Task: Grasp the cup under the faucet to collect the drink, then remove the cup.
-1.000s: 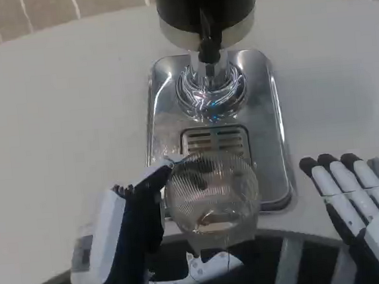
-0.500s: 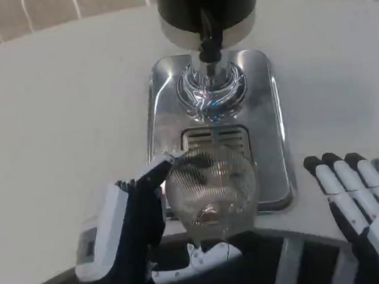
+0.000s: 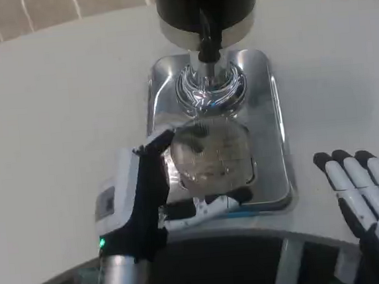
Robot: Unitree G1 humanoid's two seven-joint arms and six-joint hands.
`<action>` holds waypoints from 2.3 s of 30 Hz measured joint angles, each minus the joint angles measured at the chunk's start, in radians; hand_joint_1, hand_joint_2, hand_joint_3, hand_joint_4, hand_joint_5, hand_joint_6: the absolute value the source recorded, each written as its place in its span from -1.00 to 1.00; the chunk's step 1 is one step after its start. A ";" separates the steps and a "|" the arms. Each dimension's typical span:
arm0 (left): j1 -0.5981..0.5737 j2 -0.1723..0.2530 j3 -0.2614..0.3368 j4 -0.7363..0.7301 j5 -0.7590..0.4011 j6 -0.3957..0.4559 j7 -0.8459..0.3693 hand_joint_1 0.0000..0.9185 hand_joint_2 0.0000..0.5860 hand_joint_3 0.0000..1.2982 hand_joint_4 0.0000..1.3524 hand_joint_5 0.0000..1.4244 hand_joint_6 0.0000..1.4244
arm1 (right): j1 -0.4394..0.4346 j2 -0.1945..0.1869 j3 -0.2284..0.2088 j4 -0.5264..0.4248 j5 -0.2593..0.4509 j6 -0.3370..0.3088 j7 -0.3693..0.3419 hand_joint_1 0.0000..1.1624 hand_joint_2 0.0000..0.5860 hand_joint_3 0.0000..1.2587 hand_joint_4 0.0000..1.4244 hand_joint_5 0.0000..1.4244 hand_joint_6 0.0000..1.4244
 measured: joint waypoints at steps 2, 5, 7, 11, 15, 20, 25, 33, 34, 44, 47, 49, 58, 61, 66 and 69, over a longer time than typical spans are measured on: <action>-0.036 0.002 -0.001 0.048 0.000 -0.001 0.010 0.63 -0.73 0.64 0.94 1.00 1.00 | 0.001 0.001 0.000 -0.001 -0.001 0.004 0.000 0.11 0.25 -1.00 -1.00 -1.00 -1.00; -0.100 0.010 0.000 0.141 -0.002 0.001 0.026 0.63 -0.73 0.64 0.94 1.00 1.00 | 0.003 0.003 0.000 -0.002 -0.002 0.008 0.001 0.11 0.26 -1.00 -1.00 -1.00 -1.00; -0.134 0.015 -0.001 0.192 -0.004 -0.001 0.036 0.64 -0.73 0.64 0.94 1.00 1.00 | 0.004 0.004 -0.001 -0.003 -0.003 0.012 0.002 0.11 0.26 -1.00 -1.00 -1.00 -1.00; -0.196 0.023 -0.001 0.277 -0.008 -0.004 0.051 0.64 -0.73 0.64 0.94 1.00 1.00 | 0.005 0.004 -0.001 -0.009 -0.003 0.016 0.012 0.12 0.26 -1.00 -1.00 -1.00 -1.00; -0.266 0.024 -0.003 0.380 -0.020 -0.014 0.075 0.64 -0.73 0.64 0.94 1.00 1.00 | 0.003 0.004 -0.003 -0.015 -0.003 0.021 0.019 0.12 0.26 -1.00 -1.00 -1.00 -1.00; -0.348 0.029 -0.003 0.486 -0.042 -0.023 0.104 0.64 -0.73 0.64 0.94 1.00 1.00 | 0.002 0.004 -0.004 -0.022 -0.003 0.027 0.031 0.12 0.26 -1.00 -1.00 -1.00 -1.00; -0.415 0.031 -0.003 0.581 -0.050 -0.030 0.137 0.63 -0.68 0.57 0.86 0.98 1.00 | 0.005 0.004 -0.011 -0.029 -0.002 0.027 0.036 0.12 0.26 -1.00 -1.00 -1.00 -1.00; -0.436 0.032 -0.009 0.619 -0.072 -0.041 0.150 0.19 -0.64 -0.40 -0.22 0.38 0.71 | 0.005 0.007 -0.013 -0.030 -0.002 0.034 0.039 0.13 0.24 -1.00 -1.00 -1.00 -1.00; -0.436 0.033 -0.011 0.619 -0.076 -0.041 0.150 0.11 -0.65 -0.51 -0.33 0.30 0.68 | 0.005 0.008 -0.012 -0.030 -0.002 0.035 0.039 0.13 0.23 -1.00 -1.00 -1.00 -1.00; -0.436 0.064 -0.043 0.620 -0.087 -0.060 0.127 -0.14 -0.74 -0.76 -0.68 -0.04 0.38 | 0.005 0.020 0.001 -0.030 -0.007 0.036 0.041 0.15 0.24 -1.00 -1.00 -1.00 -1.00; -0.430 0.068 -0.044 0.609 -0.087 -0.066 0.127 -0.19 -0.78 -0.83 -0.83 -0.24 0.09 | 0.005 0.021 0.002 -0.030 -0.007 0.036 0.042 0.15 0.24 -1.00 -1.00 -1.00 -1.00; -0.421 0.070 -0.044 0.594 -0.087 -0.069 0.125 -0.26 -0.81 -0.88 -0.94 -0.40 -0.13 | 0.005 0.022 0.002 -0.030 -0.006 0.036 0.043 0.15 0.23 -1.00 -1.00 -1.00 -1.00; -0.274 0.159 -0.078 0.379 -0.006 -0.057 0.122 -0.63 -0.91 -1.00 -1.00 -0.71 -0.62 | -0.057 0.023 0.003 -0.030 0.001 0.046 0.061 0.15 0.23 -1.00 -1.00 -1.00 -1.00; -0.203 0.184 -0.056 0.309 -0.037 -0.048 0.087 -0.67 -0.93 -1.00 -1.00 -0.73 -0.62 | -0.098 0.024 0.004 -0.021 0.004 0.058 0.070 0.15 0.23 -1.00 -1.00 -1.00 -1.00; -0.140 0.222 -0.017 0.183 -0.044 -0.018 0.053 -0.75 -0.97 -1.00 -1.00 -0.72 -0.62 | -0.155 0.022 0.004 0.012 0.031 0.075 0.087 0.15 0.23 -1.00 -1.00 -1.00 -1.00; -0.089 0.236 0.004 0.103 -0.040 0.006 0.043 -0.83 -0.97 -1.00 -1.00 -0.72 -0.62 | -0.199 0.015 -0.001 0.035 0.055 0.087 0.094 0.15 0.24 -1.00 -1.00 -1.00 -1.00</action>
